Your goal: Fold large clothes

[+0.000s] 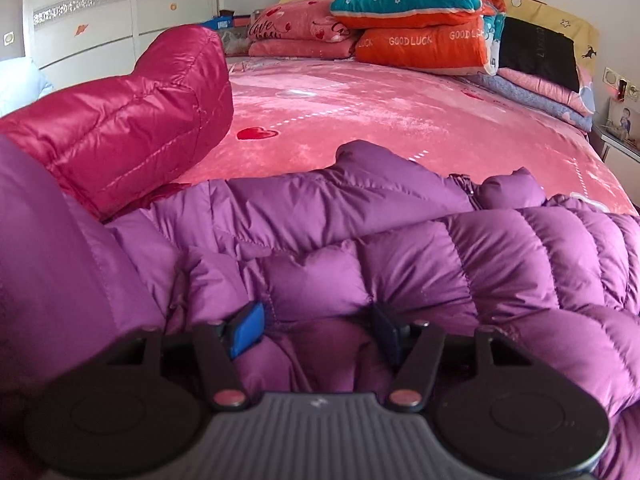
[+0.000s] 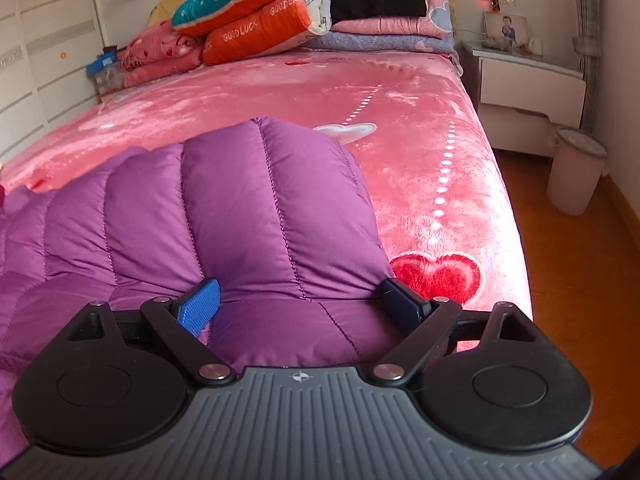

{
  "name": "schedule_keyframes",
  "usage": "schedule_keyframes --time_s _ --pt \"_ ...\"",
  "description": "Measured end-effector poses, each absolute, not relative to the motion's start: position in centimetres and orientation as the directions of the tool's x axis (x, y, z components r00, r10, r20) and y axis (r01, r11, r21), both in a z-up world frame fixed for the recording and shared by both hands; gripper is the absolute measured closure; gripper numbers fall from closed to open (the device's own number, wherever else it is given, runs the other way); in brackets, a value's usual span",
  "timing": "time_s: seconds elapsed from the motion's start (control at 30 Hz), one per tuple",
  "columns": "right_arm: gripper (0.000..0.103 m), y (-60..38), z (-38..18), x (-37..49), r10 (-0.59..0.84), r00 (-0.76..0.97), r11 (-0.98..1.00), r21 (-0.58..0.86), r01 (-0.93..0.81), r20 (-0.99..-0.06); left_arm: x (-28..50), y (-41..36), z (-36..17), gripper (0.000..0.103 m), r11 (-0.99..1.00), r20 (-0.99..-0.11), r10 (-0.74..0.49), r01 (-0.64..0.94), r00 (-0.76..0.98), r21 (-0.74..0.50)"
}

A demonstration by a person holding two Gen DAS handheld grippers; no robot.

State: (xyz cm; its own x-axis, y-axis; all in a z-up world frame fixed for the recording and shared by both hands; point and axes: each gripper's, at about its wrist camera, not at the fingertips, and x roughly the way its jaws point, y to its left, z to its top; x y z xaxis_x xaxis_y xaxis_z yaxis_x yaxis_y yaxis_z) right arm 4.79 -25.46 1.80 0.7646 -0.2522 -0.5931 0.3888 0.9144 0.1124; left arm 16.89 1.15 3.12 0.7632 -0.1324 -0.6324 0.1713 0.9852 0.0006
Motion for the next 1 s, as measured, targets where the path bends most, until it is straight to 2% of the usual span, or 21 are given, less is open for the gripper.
schedule_keyframes --time_s 0.23,0.33,0.43,0.53,0.67,0.77,1.0 --pt "0.0 -24.5 1.5 5.2 -0.281 0.756 0.918 0.066 0.392 -0.591 15.7 0.5 2.5 0.04 0.982 -0.585 -0.099 0.175 0.805 0.076" --pt "0.0 -24.3 1.5 4.9 -0.275 0.761 0.918 0.074 0.389 -0.587 15.4 0.4 3.4 0.04 0.981 -0.591 -0.089 0.173 0.802 0.086" --pt "0.0 -25.0 1.6 4.5 -0.255 0.775 0.918 0.106 0.381 -0.578 14.2 0.9 5.2 0.04 0.983 -0.598 -0.124 0.182 0.792 0.036" --pt "0.0 -25.8 2.0 3.5 -0.212 0.804 0.912 0.182 0.367 -0.555 11.2 1.8 8.0 0.04 0.98 -0.558 -0.17 0.199 0.812 -0.009" --pt "0.0 -26.7 3.2 1.3 -0.176 0.845 0.898 0.268 0.348 -0.504 6.5 3.7 11.4 0.035 0.979 -0.533 -0.182 0.204 0.826 -0.018" --pt "0.0 -26.2 4.1 -0.5 -0.191 0.862 0.91 0.244 0.335 -0.47 3.0 6.1 13.1 0.029 0.984 -0.531 -0.17 0.169 0.83 -0.052" --pt "0.0 -23.9 6.2 -5.6 -0.208 0.907 0.944 0.169 0.285 -0.367 -3.3 12.1 13.0 0.028 0.989 -0.563 -0.111 0.037 0.819 -0.14"
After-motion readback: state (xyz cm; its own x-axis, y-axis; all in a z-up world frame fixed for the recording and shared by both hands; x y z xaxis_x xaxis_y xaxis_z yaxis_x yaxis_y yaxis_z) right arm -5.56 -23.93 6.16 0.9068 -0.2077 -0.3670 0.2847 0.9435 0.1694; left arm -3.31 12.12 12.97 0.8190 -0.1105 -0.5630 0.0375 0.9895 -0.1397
